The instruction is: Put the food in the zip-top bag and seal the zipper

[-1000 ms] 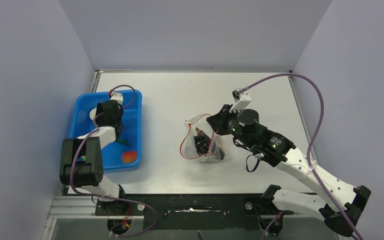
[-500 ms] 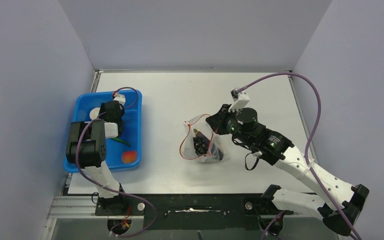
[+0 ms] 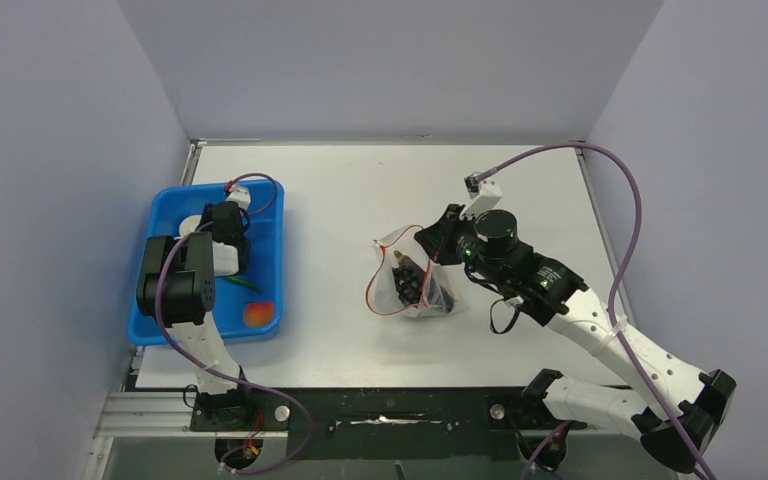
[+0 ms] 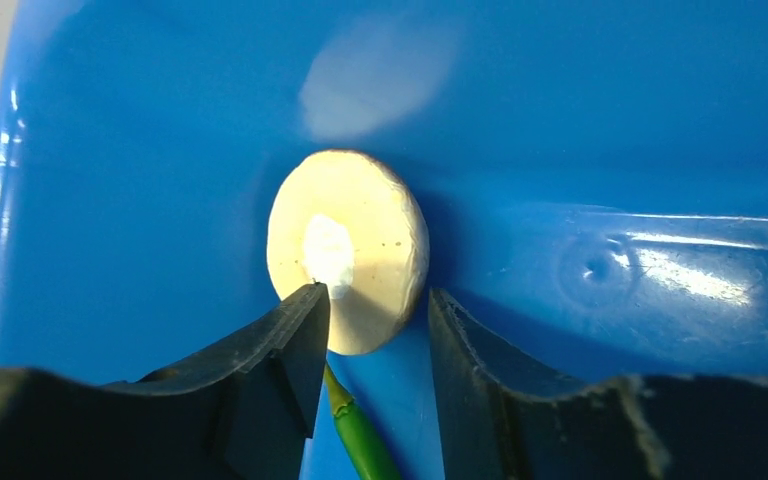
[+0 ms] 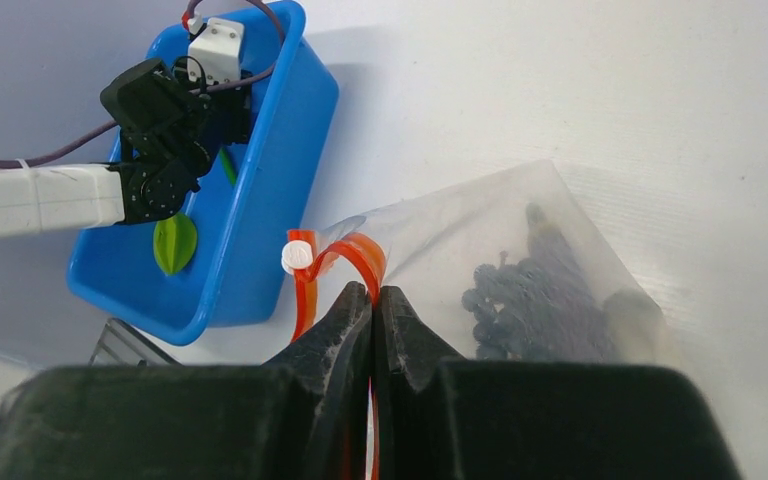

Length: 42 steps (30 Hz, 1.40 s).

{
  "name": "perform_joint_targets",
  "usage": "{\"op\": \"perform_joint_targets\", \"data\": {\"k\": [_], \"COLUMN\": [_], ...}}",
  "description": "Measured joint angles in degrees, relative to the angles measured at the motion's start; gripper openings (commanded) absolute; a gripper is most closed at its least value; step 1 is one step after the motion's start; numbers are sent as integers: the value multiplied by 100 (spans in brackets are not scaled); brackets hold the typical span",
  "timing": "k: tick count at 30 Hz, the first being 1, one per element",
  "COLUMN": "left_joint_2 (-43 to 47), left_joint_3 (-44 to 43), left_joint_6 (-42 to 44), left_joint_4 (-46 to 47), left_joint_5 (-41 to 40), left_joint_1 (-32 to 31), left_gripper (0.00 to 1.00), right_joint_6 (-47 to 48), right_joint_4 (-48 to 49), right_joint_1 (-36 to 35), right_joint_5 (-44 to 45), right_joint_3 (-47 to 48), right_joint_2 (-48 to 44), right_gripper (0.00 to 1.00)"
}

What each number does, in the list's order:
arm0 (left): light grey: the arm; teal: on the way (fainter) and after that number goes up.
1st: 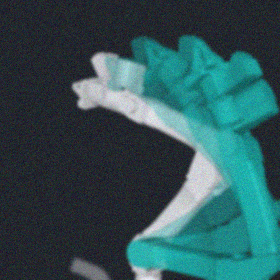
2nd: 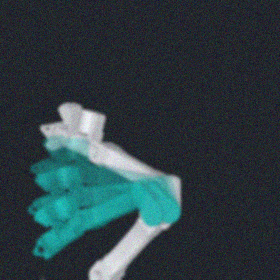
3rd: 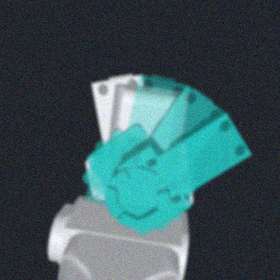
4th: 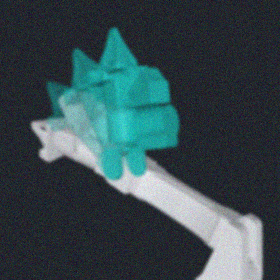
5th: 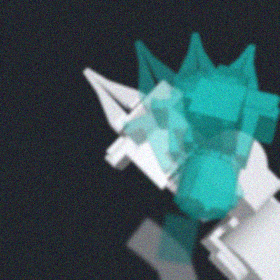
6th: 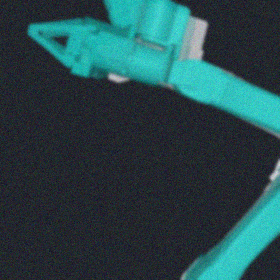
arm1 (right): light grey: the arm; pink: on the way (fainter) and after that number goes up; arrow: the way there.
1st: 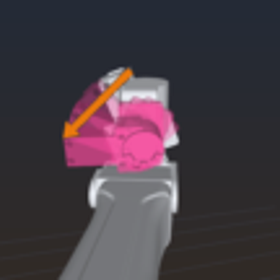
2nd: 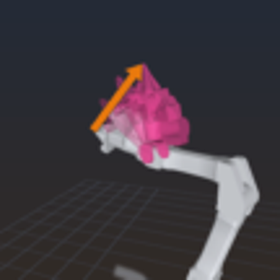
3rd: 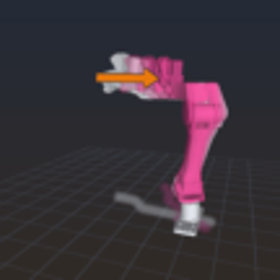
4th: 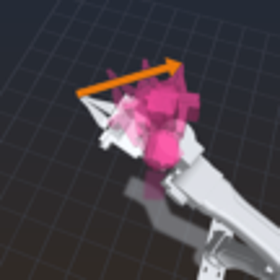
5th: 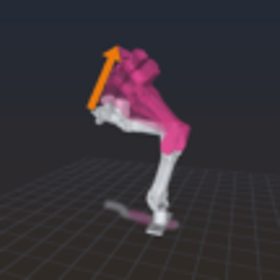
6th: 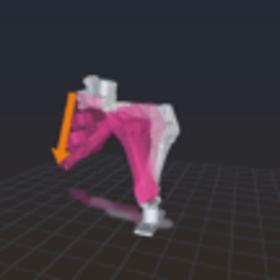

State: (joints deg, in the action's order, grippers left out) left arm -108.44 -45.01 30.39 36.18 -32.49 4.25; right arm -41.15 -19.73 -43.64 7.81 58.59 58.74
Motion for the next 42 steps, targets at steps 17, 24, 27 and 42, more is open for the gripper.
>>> {"op": "perform_joint_targets", "data": {"k": [17,24,27,42], "left_joint_2": [103,789,1049,2555], "left_joint_3": [0,-24,-146,-820], "left_joint_6": [-114,-651,-866,-2393], "left_joint_4": [15,-546,-857,-3493], "left_joint_5": [-42,52,96,946], "left_joint_1": [0,-2,-2,-2], "left_gripper": [0,0,0,0], "right_joint_6": [-92,-133,-133,-212], "right_joint_4": [42,122,125,149], "right_joint_1": [133,138,168,210], "right_joint_5": [-236,-267,-251,-234], "right_joint_3": [0,-22,-66,-319], "right_joint_2": [0,-2,-2,-7], "right_gripper": [0,0,0,0]}}
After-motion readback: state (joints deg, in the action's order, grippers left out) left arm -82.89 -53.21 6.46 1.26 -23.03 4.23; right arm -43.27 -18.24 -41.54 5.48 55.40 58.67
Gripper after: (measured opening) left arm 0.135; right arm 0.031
